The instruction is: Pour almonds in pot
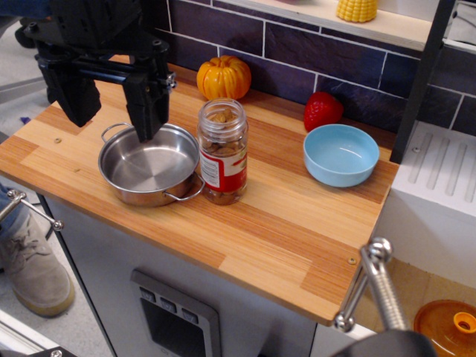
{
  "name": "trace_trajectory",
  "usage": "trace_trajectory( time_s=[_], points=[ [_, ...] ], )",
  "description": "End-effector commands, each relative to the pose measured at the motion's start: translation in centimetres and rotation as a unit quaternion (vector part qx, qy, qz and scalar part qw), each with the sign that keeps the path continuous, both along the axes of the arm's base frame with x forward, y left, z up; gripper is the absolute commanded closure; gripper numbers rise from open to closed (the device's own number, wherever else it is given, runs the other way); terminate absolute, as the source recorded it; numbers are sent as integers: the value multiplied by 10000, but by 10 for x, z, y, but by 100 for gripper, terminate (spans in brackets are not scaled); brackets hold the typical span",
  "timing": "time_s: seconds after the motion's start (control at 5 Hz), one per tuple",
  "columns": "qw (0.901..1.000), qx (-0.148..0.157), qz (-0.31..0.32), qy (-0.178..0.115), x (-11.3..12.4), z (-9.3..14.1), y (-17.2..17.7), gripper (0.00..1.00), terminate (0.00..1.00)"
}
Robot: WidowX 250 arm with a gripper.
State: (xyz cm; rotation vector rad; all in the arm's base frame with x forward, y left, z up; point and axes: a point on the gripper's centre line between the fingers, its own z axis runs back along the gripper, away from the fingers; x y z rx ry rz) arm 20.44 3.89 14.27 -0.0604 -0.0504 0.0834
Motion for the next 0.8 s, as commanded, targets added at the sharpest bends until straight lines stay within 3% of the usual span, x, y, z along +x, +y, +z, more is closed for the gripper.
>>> trace_trajectory(
  time_s=[0.0, 0.2, 0.4, 0.6],
  points=[
    [9891, 376, -1426, 15, 44, 31, -24, 0, 0],
    [9719, 944, -2142, 236, 68, 38, -36, 0, 0],
    [9323, 1535, -3112, 1024, 79, 15, -54, 0, 0],
    [8711, 1943, -4116, 1843, 87, -6, -65, 0, 0]
  ],
)
